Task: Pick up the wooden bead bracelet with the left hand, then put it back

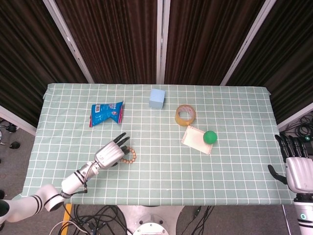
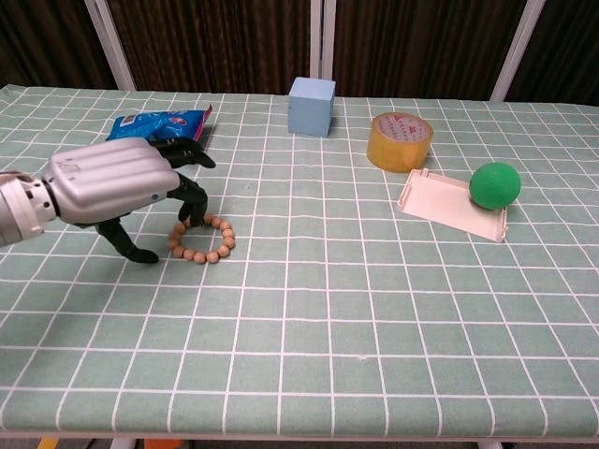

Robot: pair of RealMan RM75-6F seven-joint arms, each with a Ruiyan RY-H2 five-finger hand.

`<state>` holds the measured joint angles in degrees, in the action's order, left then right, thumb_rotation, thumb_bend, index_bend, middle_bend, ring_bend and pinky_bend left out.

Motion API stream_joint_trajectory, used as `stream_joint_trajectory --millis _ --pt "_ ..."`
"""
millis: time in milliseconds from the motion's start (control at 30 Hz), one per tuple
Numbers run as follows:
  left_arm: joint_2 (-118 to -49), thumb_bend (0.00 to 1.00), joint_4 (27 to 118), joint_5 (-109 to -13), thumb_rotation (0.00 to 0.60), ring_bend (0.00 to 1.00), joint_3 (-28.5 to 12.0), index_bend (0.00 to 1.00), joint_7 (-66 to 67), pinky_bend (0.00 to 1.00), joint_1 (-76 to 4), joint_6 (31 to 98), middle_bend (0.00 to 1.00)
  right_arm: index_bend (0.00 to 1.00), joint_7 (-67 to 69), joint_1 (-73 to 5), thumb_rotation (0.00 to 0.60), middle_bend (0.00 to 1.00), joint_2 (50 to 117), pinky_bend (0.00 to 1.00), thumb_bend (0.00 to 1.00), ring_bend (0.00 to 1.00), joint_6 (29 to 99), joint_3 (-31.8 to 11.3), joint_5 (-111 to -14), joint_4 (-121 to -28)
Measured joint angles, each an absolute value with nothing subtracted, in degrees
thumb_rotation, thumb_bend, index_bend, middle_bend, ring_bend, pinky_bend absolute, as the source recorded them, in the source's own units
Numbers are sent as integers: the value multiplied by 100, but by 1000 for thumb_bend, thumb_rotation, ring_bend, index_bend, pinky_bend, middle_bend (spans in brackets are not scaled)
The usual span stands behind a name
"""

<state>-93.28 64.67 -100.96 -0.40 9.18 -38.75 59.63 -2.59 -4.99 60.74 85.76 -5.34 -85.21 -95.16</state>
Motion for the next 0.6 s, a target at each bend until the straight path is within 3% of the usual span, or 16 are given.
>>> stream_joint_trajectory --millis 600 --pt "-9603 231 6182 -9928 600 157 184 479 904 46 -4076 5835 517 0 -251 -433 600 45 6073 0 157 0 8619 -537 -8444 -9508"
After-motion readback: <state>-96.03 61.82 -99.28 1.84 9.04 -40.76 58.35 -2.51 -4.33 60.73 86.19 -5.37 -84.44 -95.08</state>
